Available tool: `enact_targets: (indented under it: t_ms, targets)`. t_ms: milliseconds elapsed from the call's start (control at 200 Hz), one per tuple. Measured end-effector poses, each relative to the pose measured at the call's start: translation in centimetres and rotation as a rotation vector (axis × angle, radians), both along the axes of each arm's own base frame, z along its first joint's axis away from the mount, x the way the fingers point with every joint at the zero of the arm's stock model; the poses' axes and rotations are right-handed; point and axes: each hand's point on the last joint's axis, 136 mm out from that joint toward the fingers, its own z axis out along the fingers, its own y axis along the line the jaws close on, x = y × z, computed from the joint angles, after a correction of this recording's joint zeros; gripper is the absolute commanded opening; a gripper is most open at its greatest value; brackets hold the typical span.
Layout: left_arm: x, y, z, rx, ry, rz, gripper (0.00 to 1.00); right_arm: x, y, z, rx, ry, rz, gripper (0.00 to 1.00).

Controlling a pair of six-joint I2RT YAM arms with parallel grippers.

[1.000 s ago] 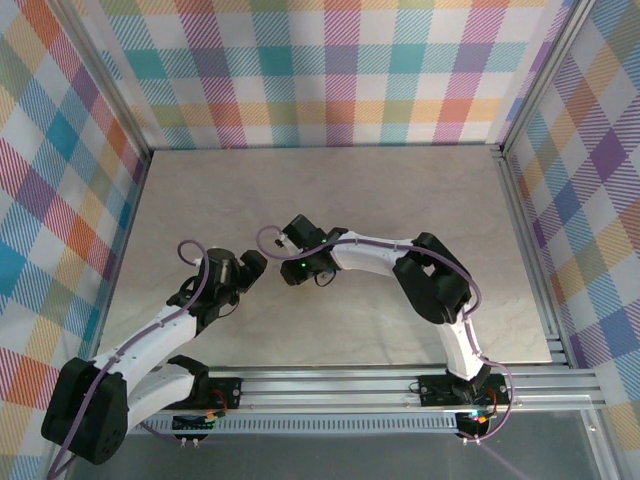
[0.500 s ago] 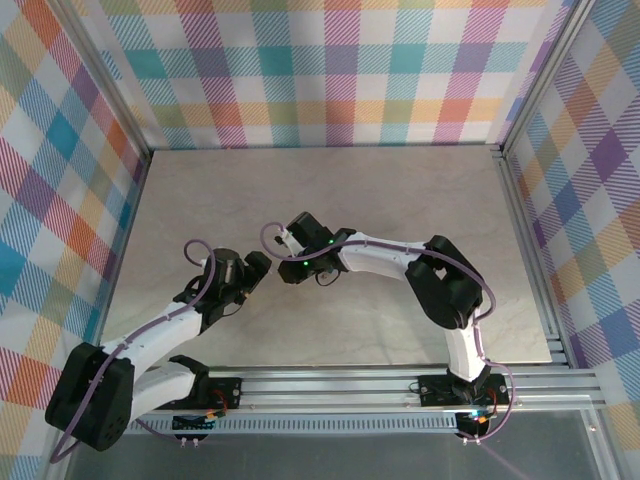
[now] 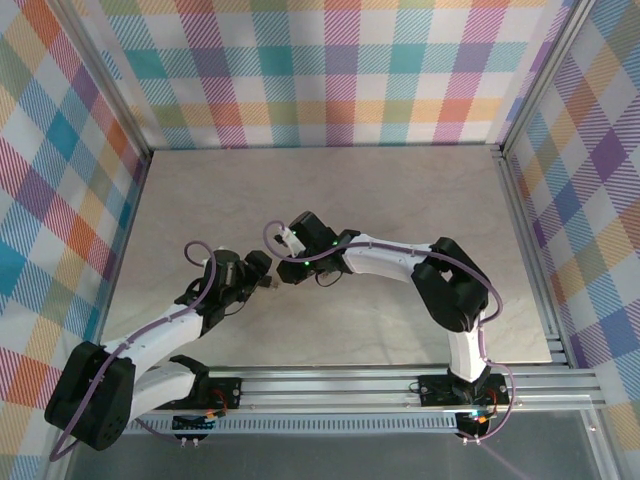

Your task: Lock with the key

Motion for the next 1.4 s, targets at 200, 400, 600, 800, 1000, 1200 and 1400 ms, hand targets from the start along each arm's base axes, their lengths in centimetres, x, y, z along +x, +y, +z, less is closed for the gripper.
enact_targets:
  t_ms: [200,400,600,800,1000,1200,1400]
  targets:
    - [-0.6,1.0,1.6,0.024,-0.042,0.02,0.79,-0.3,-0.1,-0.6,0.009,0.002,0.001,0.47]
    - [-1.4,4.1,7.0,0.101,-0.177,0.105,0.86,-1.0,0.7,-0.8,0.005,-0.051,0.046,0.63]
    - [-3.1,6.8,7.6,0.18,-0.178,0.175,0.89,-1.5,2.1,-1.6,-0.003,-0.12,0.122,0.67]
    - [-4.6,8.4,7.4,0.228,-0.163,0.212,0.9,-1.1,3.1,-3.4,-0.032,-0.153,0.182,0.69]
    - [-5.6,9.7,9.0,0.256,-0.201,0.244,0.9,-0.6,3.9,-5.0,-0.057,-0.18,0.216,0.7]
    - [-6.1,10.3,9.4,0.285,-0.202,0.256,0.9,0.3,4.9,-5.3,-0.083,-0.242,0.23,0.7]
    - [-6.4,10.6,9.0,0.308,-0.19,0.252,0.9,0.9,5.1,-5.6,-0.113,-0.301,0.246,0.67]
